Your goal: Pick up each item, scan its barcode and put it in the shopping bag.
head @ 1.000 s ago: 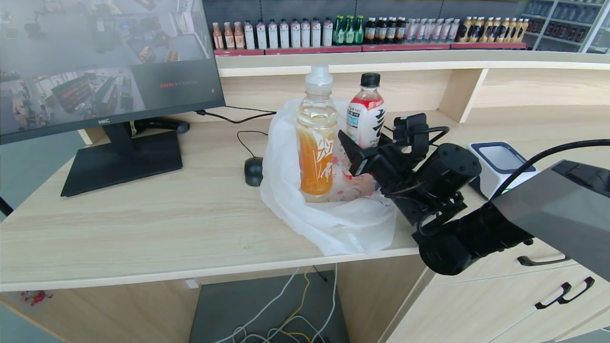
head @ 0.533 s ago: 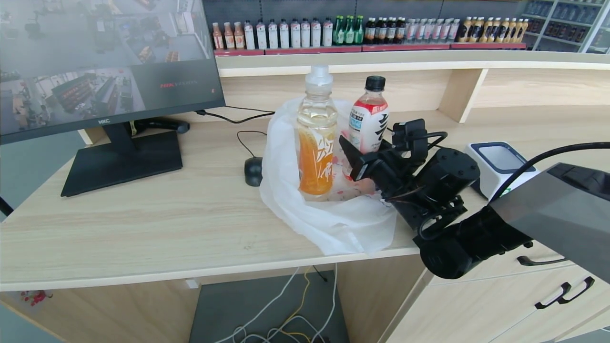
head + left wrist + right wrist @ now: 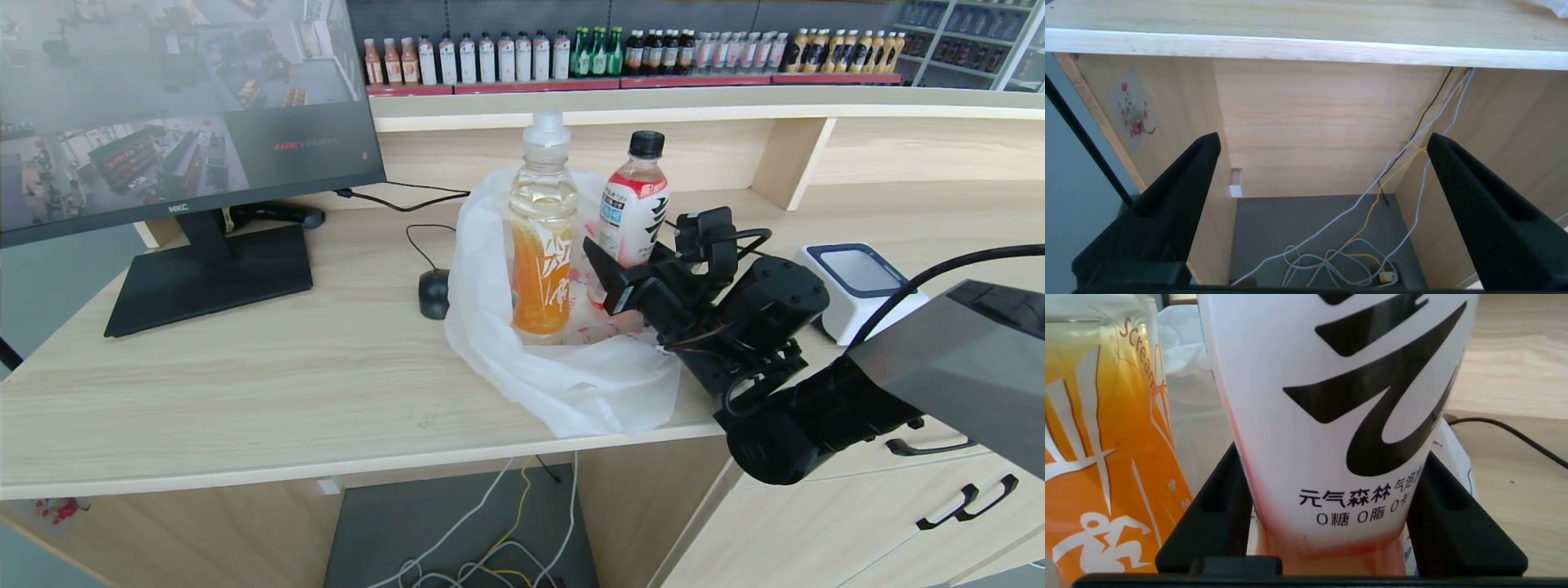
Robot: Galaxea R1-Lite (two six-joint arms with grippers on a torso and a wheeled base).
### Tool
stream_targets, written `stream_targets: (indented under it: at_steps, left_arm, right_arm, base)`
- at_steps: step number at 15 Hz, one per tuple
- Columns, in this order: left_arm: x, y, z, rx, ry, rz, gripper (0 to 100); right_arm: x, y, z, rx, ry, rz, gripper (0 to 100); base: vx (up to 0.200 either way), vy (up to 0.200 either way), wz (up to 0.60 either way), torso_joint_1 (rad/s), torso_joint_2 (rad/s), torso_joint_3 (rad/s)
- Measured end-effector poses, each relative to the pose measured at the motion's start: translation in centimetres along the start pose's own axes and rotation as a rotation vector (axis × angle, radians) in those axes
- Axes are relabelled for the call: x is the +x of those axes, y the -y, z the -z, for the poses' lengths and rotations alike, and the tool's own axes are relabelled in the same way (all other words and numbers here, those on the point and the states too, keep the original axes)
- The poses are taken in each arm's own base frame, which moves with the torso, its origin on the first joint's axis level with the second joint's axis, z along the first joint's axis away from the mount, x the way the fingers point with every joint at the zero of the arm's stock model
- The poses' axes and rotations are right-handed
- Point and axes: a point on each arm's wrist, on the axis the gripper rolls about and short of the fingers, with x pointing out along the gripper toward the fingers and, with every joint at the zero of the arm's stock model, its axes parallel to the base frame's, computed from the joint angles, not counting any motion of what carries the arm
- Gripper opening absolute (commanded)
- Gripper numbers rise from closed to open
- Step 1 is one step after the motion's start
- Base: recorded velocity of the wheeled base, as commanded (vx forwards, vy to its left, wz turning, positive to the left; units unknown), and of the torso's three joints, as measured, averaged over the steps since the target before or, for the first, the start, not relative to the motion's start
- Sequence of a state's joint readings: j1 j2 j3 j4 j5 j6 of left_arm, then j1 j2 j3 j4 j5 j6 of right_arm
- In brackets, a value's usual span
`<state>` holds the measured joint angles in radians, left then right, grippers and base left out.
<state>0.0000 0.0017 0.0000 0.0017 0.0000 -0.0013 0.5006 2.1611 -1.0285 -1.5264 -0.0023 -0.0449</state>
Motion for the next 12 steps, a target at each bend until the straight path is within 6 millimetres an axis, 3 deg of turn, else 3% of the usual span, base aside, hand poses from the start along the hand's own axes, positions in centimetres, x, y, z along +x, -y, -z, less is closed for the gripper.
stream_targets:
  at_steps: [12]
  left_arm:
    - [0.00,0.00,0.00,0.000,0.000,0.000,100]
  right_arm:
    - [-0.32,-1.00,0.44,0.014,-0.020,-0.017,0]
  base:
    - [0.000,0.000,0.00,0.000,0.00,0.000]
